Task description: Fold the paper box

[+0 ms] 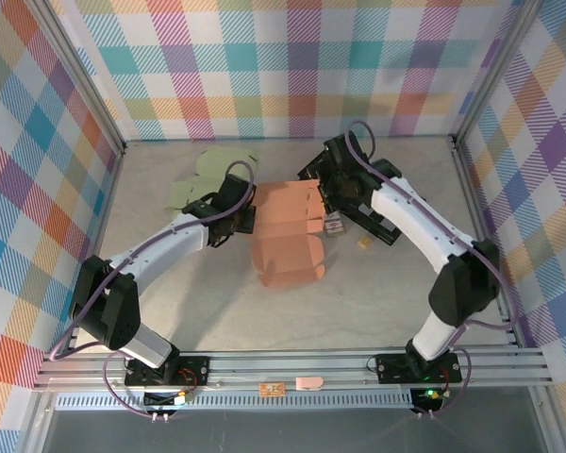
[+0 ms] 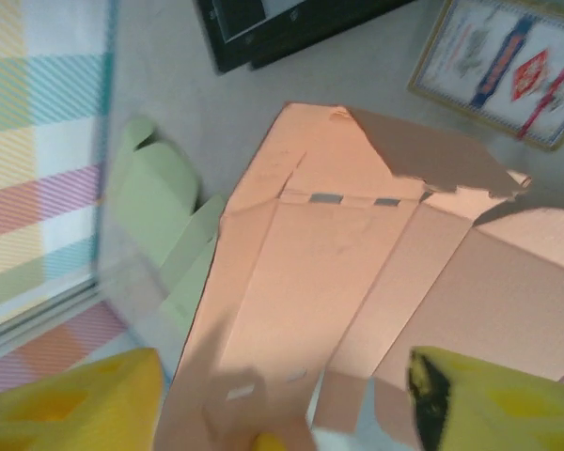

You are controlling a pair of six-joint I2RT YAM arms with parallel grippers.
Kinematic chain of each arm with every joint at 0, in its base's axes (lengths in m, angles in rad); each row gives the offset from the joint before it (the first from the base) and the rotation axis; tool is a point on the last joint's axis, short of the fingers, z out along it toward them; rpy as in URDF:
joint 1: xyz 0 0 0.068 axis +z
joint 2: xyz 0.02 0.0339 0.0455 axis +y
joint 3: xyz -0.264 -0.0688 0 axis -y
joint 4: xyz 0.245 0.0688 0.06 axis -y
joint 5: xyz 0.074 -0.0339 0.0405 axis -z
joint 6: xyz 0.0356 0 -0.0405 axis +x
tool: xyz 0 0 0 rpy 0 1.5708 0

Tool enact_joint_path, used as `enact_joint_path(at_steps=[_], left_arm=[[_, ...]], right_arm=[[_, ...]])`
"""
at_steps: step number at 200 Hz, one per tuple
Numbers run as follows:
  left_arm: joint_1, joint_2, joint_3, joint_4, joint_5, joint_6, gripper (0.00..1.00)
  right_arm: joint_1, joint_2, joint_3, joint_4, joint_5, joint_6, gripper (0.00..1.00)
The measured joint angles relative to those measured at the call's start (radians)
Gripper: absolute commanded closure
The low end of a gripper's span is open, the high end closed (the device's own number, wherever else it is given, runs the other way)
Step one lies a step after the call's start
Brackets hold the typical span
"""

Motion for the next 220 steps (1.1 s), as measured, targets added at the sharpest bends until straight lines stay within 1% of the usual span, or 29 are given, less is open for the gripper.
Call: enact_joint_path(at_steps=[15,30,53,73,86,116,136,181,220], left_arm=[[0.020,0.000,-0.023,0.002,0.045,0.014,1.00],[0.037,0.000,-0.049,0.003,0.080,0.018,1.00],[0.054,-0.006,-0.074,0.006,0.119,0.018,1.00],[0.057,-0.013,-0.077,0.009,0.137,0.017,1.00],[0.056,-0.016,-0.077,0.015,0.150,0.016,1.00],[0.059,-0.017,-0.077,0.027,0.165,0.009,1.00],[0.063,-0.018,-0.077,0.028,0.173,0.005,1.00],[0.069,-0.018,-0.078,0.031,0.182,-0.002,1.00],[0.080,-0.018,-0.083,0.032,0.199,-0.013,1.00]], right_arm=[[0.001,-0.010,-0.063,0.105,-0.027,0.012,0.15],[0.005,0.014,-0.090,0.191,-0.051,0.030,0.13],[0.025,0.067,-0.086,0.292,-0.074,0.053,0.14],[0.051,0.128,-0.053,0.331,-0.091,0.072,0.15],[0.060,0.167,-0.032,0.351,-0.100,0.084,0.19],[0.070,0.230,-0.019,0.369,-0.122,0.122,0.34],[0.070,0.251,-0.011,0.367,-0.129,0.137,0.40],[0.063,0.256,-0.004,0.385,-0.133,0.157,0.51],[0.053,0.278,-0.004,0.431,-0.161,0.157,0.57]])
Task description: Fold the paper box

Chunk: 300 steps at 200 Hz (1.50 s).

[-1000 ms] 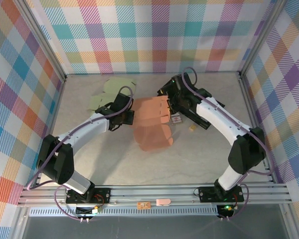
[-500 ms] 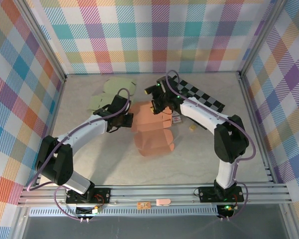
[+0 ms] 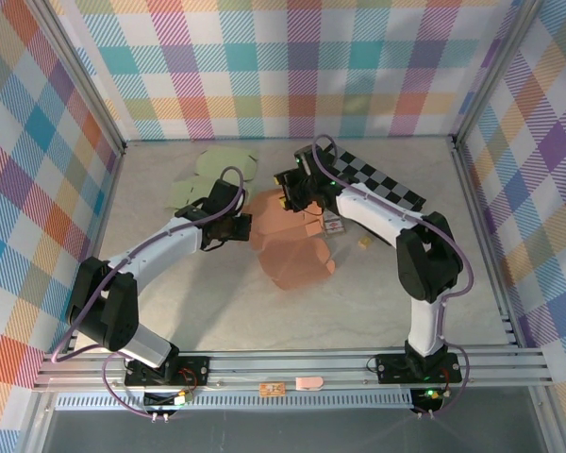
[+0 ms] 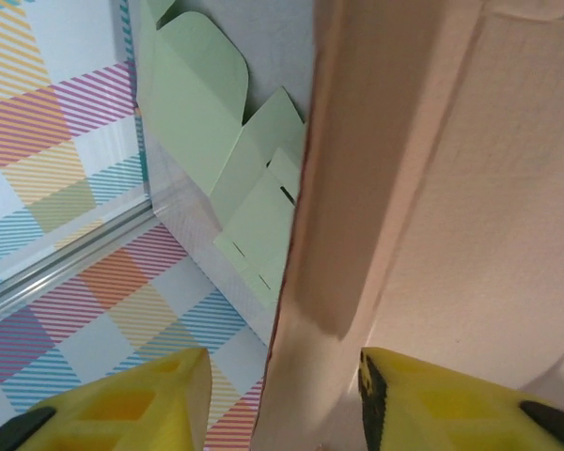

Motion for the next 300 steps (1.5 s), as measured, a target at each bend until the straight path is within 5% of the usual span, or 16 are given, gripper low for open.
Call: enact_joint_path(at_steps=[177,196,220,253,277,300], left_arm=[[0.028,0.000,0.000,0.000,0.026,-0.004,1.00],[0.028,0.000,0.000,0.000,0.026,-0.004,1.00],[0.029,-0.002,0.000,-0.002,0.028,-0.004,1.00],[0.053,-0.022,0.001,-0.016,0.061,-0.048,0.39],[0.107,-0.088,0.026,-0.059,0.114,-0.208,0.22],[0.131,-0.158,0.089,-0.063,0.189,-0.451,0.20]], right_arm=[[-0.021,0.037,-0.034,0.034,-0.080,-0.001,0.77],[-0.021,0.037,-0.035,0.044,-0.079,-0.002,0.81],[-0.021,0.037,-0.036,0.059,-0.076,-0.008,1.00],[-0.021,0.037,-0.058,0.100,-0.060,0.000,1.00],[-0.021,0.037,-0.068,0.107,-0.034,0.005,1.00],[-0.020,0.037,-0.068,0.113,-0.012,0.016,1.00]])
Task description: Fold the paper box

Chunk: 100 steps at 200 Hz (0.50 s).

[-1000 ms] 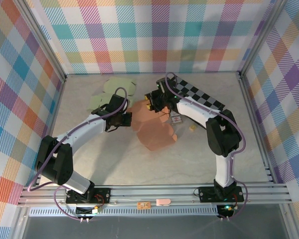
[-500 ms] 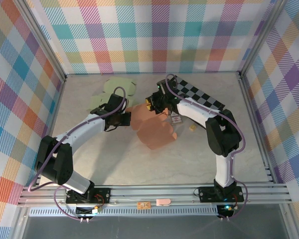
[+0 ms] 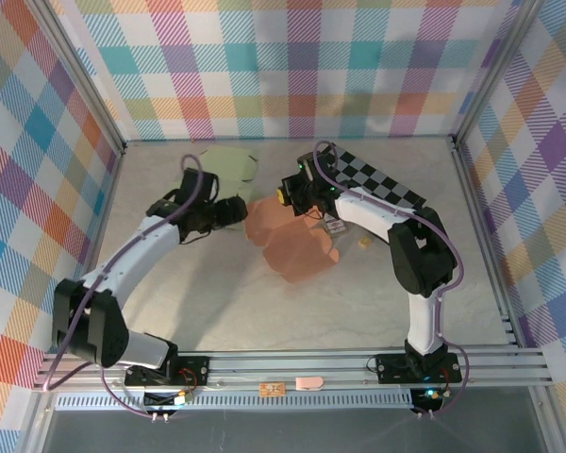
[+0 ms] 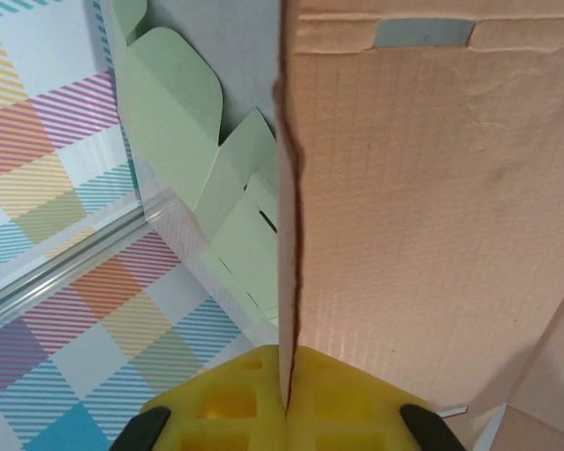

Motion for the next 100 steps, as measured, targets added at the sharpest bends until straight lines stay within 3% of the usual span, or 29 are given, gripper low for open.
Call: enact_joint_path(at_steps=[22,41,100], left_arm=[[-0.006,-0.011,0.069,0.029,0.087,-0.239,0.23],[-0.017,0.046,0.136,0.033,0.134,-0.363,0.25],[-0.038,0.246,0.247,0.025,0.177,-0.482,0.32]], right_arm=[[0.003,0.000,0.000,0.002,0.013,0.011,1.00],[0.007,0.000,0.000,0.005,0.021,0.017,1.00],[0.013,0.000,0.000,0.017,0.027,0.033,1.00]])
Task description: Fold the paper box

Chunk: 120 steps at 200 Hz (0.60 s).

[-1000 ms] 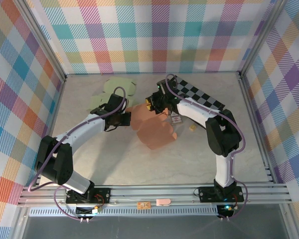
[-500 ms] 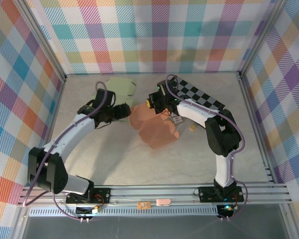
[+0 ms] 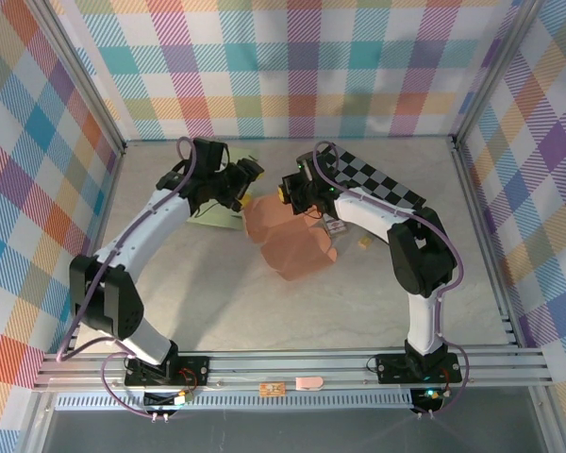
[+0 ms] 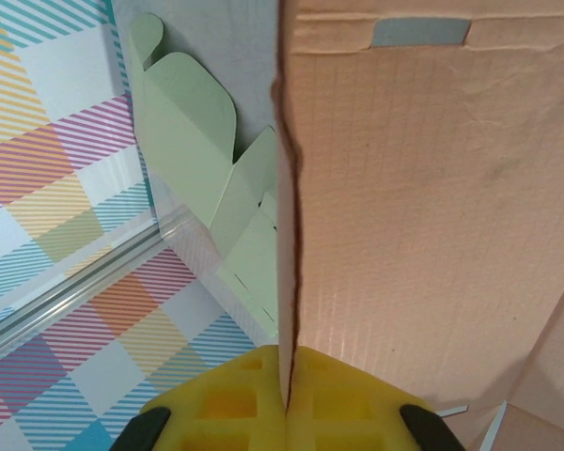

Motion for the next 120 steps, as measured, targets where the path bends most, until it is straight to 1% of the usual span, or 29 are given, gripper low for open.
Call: enact_joint_path(at_steps=[74,120], left_arm=[[-0.003,0.069,-0.001,0.035,0.026,-0.039,0.36],[-0.004,0.085,-0.007,0.066,0.035,-0.065,0.39]], right_arm=[[0.000,0.000,0.000,0.006,0.000,0.002,1.00],[0.000,0.000,-0.004,0.032,0.000,0.017,1.00]])
